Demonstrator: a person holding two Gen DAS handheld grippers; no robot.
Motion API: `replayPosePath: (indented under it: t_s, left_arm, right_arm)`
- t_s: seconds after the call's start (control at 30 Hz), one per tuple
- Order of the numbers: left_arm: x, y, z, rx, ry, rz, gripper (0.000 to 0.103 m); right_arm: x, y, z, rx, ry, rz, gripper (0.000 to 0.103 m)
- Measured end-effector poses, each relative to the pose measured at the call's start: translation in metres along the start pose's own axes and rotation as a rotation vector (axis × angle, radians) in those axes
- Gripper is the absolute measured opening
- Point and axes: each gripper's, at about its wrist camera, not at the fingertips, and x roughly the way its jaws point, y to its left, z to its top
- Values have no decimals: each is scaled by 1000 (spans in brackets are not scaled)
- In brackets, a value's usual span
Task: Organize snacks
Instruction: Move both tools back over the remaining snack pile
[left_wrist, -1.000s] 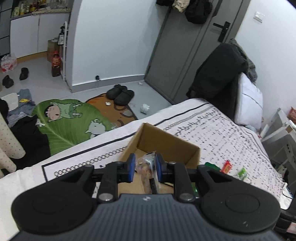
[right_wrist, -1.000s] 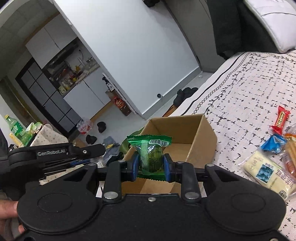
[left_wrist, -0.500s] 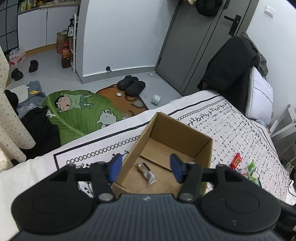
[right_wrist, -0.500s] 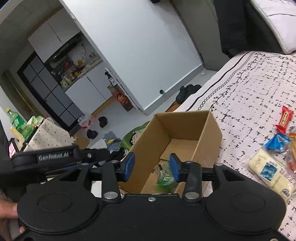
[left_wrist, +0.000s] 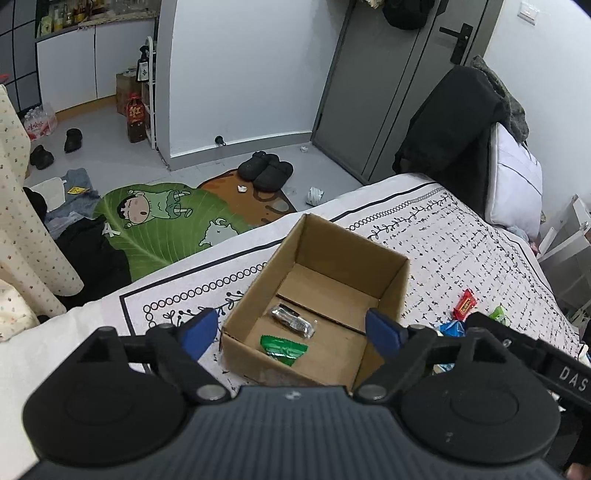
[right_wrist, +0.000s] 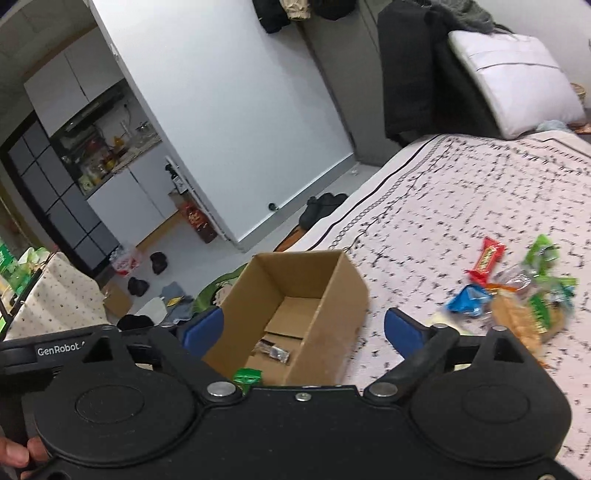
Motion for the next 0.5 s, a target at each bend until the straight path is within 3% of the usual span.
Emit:
replayPosePath:
  t_s: [0.1, 0.17, 0.27, 0.5]
  left_arm:
    - [-6, -7, -3, 9, -12, 4, 89]
    - [-10, -10, -6, 7, -23, -1, 98]
    - [-15, -16, -7, 6, -35, -6, 103]
    - [-25, -31, -12, 27, -38, -36, 103]
  right_arm:
    - [-10, -5, 1, 1, -1, -24, 98]
    - [-16, -12, 1, 13, 4, -25, 100]
    - [-23, -18, 2, 25, 9, -41, 103]
    - [-41, -31, 8, -17, 20, -86, 103]
